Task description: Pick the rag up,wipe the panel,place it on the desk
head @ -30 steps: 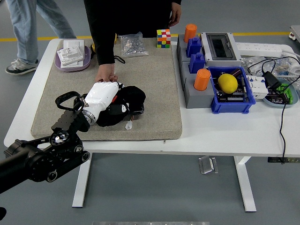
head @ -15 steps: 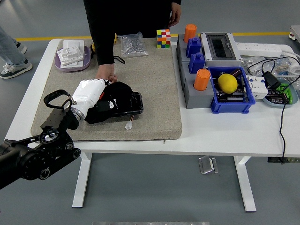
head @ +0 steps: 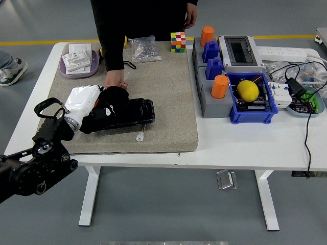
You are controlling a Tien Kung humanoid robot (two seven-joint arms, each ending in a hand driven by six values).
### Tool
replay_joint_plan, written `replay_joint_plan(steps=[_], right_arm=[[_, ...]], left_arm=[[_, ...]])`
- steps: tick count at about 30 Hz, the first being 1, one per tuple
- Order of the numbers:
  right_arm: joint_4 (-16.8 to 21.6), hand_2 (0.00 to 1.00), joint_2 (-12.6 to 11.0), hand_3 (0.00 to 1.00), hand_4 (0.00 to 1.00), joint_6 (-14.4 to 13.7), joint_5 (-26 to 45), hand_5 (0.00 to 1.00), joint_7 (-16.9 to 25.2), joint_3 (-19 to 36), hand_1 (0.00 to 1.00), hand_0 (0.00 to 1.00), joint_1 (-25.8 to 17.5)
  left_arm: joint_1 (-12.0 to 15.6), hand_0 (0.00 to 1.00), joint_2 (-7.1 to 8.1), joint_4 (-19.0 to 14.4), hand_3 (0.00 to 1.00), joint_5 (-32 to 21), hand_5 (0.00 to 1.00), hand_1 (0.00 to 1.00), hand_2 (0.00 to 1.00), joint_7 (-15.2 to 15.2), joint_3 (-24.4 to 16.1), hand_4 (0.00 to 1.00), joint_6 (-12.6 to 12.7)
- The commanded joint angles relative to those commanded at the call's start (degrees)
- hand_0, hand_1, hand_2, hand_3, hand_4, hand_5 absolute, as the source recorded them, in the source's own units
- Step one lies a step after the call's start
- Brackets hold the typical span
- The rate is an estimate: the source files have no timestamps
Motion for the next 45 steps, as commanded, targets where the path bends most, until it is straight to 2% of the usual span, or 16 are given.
replay_joint_plan(steps=[13, 26, 34, 45], right_arm=[[0.00, 0.682, 0.13, 0.584, 0.973, -0.07, -0.09, 0.556, -0.08, 0.44, 0.647, 0.723, 0.03], [0.00, 0.682, 0.24, 0.585, 0.973, -0.11, -0.01, 0.556, -0.04, 0.44, 0.646, 0.723, 0.09], [0.00, 0.681, 0.06, 0.585, 0.974, -0.03, 0.13, 0.556, -0.10, 0.07, 0.645, 0.722, 0.11], [0.00, 0.681, -0.31, 0.585, 0.974, 0.09, 0.15, 0.556, -0.22, -0.57, 0.646, 0.723, 0.44]], left_arm=[[1.42, 0.210, 1.88, 1.40, 0.394, 1.30, 0.002, 0.122, 0.462, -0.24, -4.44, 0.312, 0.21], [2.37, 0.210, 2.81, 1.48, 0.392, 1.91, 0.002, 0.121, 0.461, -0.22, -5.78, 0.316, 0.27], [1.99, 0.211, 1.86, 1.46, 0.392, 1.37, 0.002, 0.121, 0.461, -0.16, -4.86, 0.314, 0.25], [-0.51, 0.211, -1.02, -0.17, 0.391, -0.33, 0.002, 0.122, 0.461, 0.11, 0.28, 0.313, 0.01]])
